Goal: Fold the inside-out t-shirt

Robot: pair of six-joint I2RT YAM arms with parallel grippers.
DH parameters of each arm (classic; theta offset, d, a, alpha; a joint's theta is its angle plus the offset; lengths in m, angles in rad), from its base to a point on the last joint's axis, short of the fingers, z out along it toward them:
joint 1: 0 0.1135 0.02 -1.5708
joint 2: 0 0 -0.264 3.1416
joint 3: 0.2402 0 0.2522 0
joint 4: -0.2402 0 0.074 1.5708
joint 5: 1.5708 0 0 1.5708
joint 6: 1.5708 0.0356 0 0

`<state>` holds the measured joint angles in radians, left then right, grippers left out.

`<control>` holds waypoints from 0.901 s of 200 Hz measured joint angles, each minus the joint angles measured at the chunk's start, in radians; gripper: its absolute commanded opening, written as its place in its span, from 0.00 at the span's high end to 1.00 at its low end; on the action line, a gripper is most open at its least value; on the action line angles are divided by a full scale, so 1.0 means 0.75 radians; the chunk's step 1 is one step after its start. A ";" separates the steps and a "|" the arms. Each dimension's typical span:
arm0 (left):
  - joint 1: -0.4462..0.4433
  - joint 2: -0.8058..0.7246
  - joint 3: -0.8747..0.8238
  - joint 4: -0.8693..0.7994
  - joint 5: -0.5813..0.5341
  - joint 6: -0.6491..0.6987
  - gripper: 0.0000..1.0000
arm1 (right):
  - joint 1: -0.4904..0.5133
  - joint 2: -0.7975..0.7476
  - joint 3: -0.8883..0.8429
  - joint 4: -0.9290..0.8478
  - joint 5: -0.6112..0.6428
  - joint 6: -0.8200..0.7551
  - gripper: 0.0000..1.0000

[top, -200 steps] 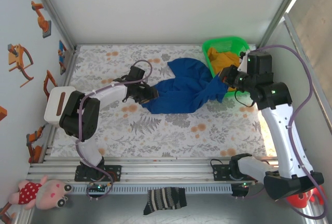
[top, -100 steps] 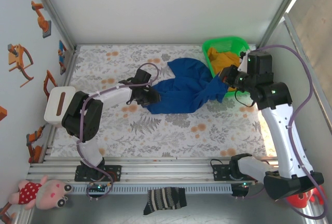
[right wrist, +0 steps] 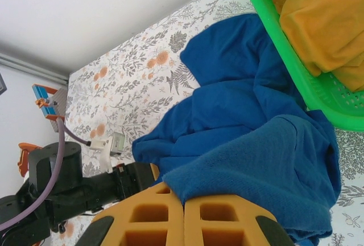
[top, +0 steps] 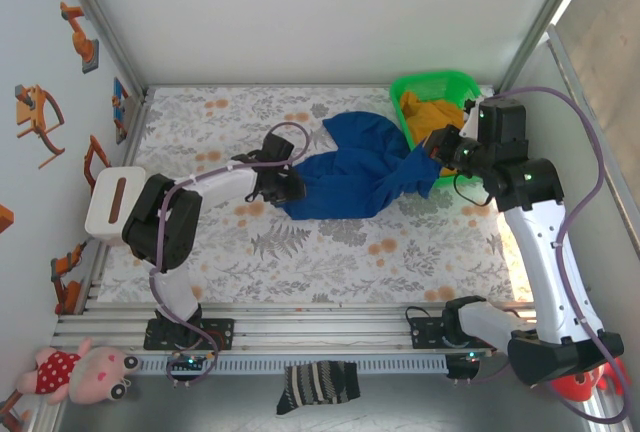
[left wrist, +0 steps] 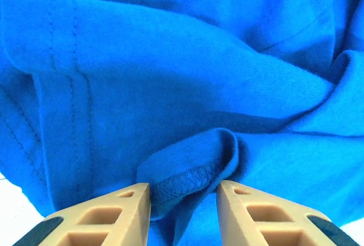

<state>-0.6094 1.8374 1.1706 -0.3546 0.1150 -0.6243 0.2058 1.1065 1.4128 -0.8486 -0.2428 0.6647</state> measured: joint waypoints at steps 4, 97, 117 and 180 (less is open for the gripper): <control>-0.005 -0.001 0.000 -0.002 -0.005 0.001 0.68 | 0.000 0.000 0.000 0.000 0.000 0.000 1.00; -0.058 -0.007 0.039 -0.031 -0.095 0.040 0.76 | -0.003 0.000 0.000 0.000 0.000 0.000 1.00; -0.058 0.013 0.062 -0.034 -0.114 0.048 0.82 | -0.003 0.000 0.000 0.000 -0.001 0.000 1.00; -0.058 0.081 0.105 -0.053 -0.145 0.085 1.00 | -0.005 0.000 0.000 0.000 0.000 0.000 1.00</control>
<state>-0.6529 1.8980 1.2495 -0.3946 0.0059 -0.5602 0.2020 1.1065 1.4128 -0.8486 -0.2428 0.6647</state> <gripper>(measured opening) 0.043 0.047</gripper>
